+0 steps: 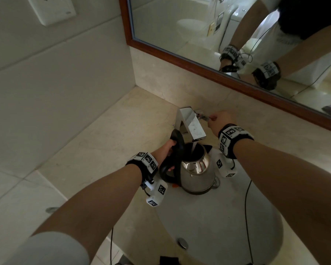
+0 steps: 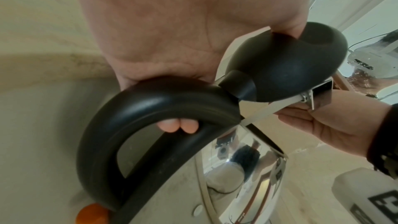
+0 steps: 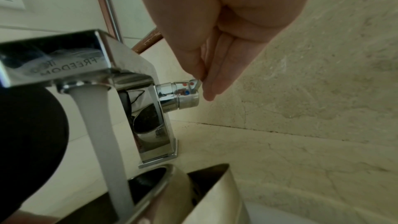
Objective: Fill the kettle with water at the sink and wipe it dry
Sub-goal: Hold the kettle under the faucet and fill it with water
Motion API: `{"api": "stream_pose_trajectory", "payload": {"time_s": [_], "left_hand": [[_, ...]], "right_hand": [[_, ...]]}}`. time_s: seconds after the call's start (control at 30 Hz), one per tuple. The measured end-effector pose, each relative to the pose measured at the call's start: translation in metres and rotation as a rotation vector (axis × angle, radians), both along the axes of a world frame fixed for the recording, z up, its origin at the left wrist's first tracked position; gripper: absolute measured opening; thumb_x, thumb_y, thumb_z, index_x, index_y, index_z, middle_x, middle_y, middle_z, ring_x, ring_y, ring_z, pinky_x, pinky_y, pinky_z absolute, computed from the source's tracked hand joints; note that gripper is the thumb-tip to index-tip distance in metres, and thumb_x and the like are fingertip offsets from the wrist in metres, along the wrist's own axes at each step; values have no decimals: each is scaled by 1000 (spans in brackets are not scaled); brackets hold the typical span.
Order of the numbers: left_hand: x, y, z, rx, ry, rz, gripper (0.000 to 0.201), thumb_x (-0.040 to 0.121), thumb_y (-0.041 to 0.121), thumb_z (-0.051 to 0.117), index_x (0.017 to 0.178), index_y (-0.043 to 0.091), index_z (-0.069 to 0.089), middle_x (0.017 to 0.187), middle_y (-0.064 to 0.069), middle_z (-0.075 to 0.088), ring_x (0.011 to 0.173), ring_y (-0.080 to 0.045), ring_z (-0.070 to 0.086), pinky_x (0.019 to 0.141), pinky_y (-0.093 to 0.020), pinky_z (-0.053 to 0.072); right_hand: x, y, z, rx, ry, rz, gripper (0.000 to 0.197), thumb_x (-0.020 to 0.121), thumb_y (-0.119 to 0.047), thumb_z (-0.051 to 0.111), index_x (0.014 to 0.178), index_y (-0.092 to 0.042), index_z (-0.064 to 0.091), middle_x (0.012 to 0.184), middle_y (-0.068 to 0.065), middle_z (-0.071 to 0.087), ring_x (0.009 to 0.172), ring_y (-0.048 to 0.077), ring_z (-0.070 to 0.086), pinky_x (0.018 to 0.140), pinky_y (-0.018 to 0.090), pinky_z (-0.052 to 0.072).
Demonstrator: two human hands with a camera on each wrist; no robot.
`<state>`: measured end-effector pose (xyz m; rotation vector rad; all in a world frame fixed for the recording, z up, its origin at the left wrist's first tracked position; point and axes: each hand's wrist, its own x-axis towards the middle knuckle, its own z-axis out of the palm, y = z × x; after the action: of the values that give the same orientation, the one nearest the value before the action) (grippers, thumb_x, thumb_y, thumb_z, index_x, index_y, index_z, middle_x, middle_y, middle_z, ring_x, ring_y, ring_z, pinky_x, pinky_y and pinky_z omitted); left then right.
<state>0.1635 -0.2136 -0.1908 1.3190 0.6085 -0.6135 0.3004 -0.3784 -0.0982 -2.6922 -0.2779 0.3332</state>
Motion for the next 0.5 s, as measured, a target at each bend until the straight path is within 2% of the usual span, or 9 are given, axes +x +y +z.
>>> {"api": "stream_pose_trajectory", "payload": {"time_s": [0.07,0.37,0.5], "left_hand": [[0,0,0,-1,2,-12,65,65,64,43,91,8,61,78,-12,62,63,-26,59,61,-28,45],[1,1,-1,-3,-9,6,66,63,64,45,94,8,59,82,-13,61,66,-26,58,61,-28,46],[0,1,-1,-6,-21,34,70,62,63,47,101,6,59,85,-14,62,68,-28,59,63,-30,47]], "right_hand": [[0,0,-1,1,0,-5,24,91,-16,53,102,-10,74,97,12,72,90,30,65,80,36,54],[1,0,-3,27,3,-17,22,91,-15,54,102,-9,73,99,13,72,92,31,65,82,37,55],[2,0,-4,33,19,-18,23,91,-15,53,101,-8,73,99,15,72,91,32,65,81,37,54]]}}
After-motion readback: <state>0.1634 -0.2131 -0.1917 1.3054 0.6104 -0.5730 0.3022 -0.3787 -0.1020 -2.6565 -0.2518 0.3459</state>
